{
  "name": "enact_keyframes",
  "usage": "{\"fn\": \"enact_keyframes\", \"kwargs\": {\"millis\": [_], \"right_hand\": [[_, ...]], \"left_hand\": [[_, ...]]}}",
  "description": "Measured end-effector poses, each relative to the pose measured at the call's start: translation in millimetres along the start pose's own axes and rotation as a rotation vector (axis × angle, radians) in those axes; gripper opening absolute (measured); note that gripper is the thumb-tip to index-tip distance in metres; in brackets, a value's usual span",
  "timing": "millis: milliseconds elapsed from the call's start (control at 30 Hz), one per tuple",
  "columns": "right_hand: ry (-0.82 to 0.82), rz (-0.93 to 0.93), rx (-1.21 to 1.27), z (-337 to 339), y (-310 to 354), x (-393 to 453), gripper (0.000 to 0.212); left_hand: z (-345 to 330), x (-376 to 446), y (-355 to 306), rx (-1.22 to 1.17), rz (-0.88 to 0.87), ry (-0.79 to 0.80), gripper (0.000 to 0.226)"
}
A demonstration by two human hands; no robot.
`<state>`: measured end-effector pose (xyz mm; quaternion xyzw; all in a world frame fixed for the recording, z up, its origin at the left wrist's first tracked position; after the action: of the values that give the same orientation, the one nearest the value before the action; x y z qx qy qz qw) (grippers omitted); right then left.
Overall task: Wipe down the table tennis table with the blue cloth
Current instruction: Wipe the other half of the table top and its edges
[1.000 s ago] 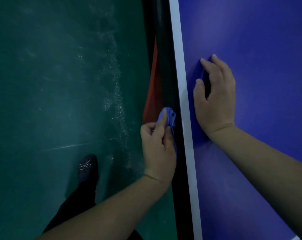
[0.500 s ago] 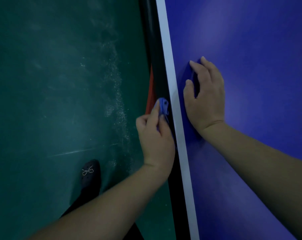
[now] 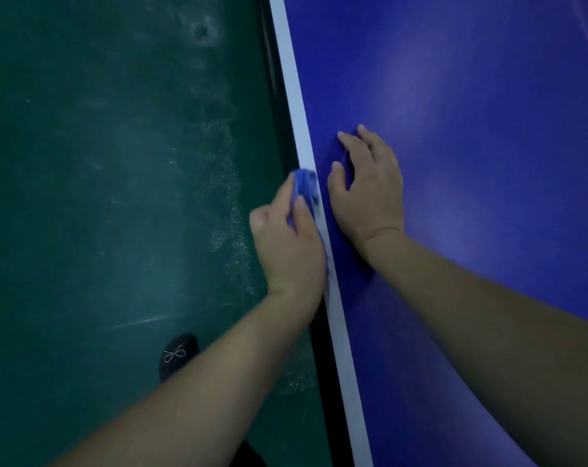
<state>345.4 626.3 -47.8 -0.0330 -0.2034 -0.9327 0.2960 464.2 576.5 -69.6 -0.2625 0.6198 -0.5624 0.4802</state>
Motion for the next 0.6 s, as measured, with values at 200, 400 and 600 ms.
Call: {"fn": "enact_keyframes", "kwargs": {"millis": [200,400,600], "right_hand": [[-0.005,-0.021,0.014,-2,-1,1,0.044],[0.018,-0.025,0.017,0,0,0,0.041],[-0.203,-0.221,0.185,18,-15,-7,0.029]], "left_hand": [[-28,90,-11,0.032,0.133,-0.003,0.034],[6,70,10,0.089,0.278,0.058,0.025],[1,97,-80,0.253,-0.421,0.248,0.034]]}}
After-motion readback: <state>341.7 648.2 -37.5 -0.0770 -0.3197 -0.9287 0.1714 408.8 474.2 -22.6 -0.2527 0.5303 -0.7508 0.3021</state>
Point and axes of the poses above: each hand's wrist, its own x-axis towards the middle knuckle, its own z-axis out of the back of the hand, y = z × x, the point moved 3 cm from there along x, towards the middle knuckle, and after that the axes turned 4 degrees about -y, right-handed, at the moved point
